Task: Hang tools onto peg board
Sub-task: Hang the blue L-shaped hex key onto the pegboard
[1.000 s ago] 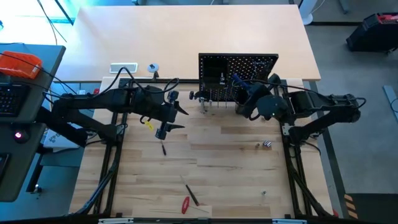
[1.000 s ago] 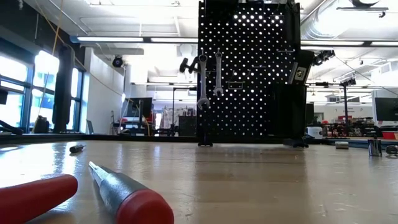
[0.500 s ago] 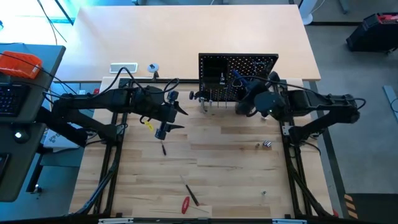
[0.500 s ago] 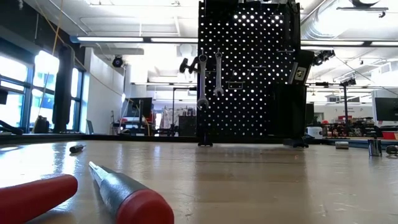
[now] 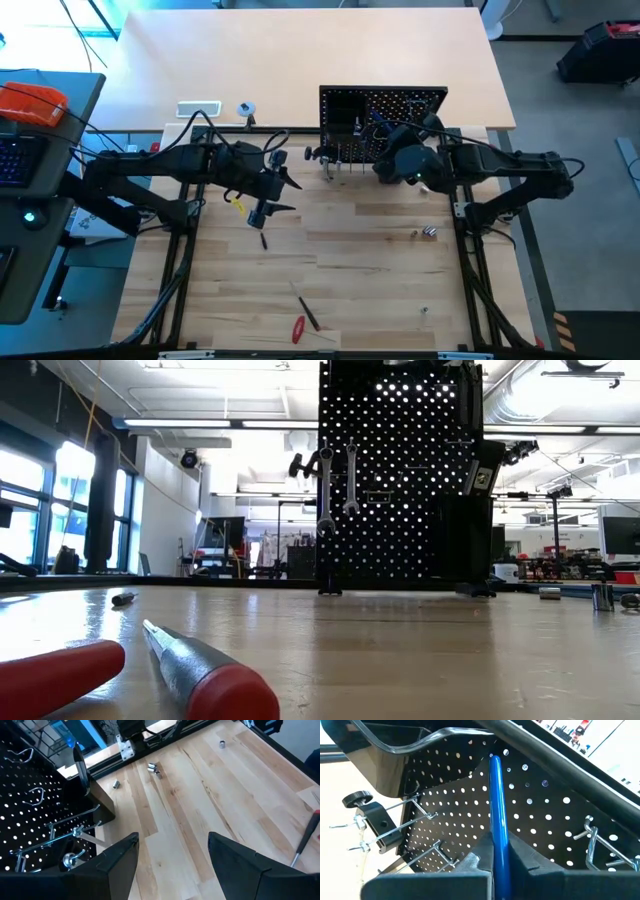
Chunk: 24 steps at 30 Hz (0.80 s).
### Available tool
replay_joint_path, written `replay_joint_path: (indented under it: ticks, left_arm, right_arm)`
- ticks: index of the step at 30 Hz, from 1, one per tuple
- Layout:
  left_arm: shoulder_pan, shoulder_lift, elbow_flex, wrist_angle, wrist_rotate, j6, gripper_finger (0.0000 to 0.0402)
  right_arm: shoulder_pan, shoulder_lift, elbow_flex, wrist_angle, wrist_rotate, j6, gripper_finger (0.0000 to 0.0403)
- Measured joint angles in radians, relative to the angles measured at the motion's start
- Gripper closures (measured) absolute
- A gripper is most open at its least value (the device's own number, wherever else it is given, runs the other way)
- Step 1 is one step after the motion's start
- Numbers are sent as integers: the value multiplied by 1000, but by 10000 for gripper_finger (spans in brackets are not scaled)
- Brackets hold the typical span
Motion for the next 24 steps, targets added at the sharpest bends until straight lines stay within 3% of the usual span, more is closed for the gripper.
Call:
replay_joint_path:
  ticks: [24]
  left_arm:
    - [0,0,0,7,0,-1,171]
  right_arm:
    - [0,0,-1,-81,-4,114,379]
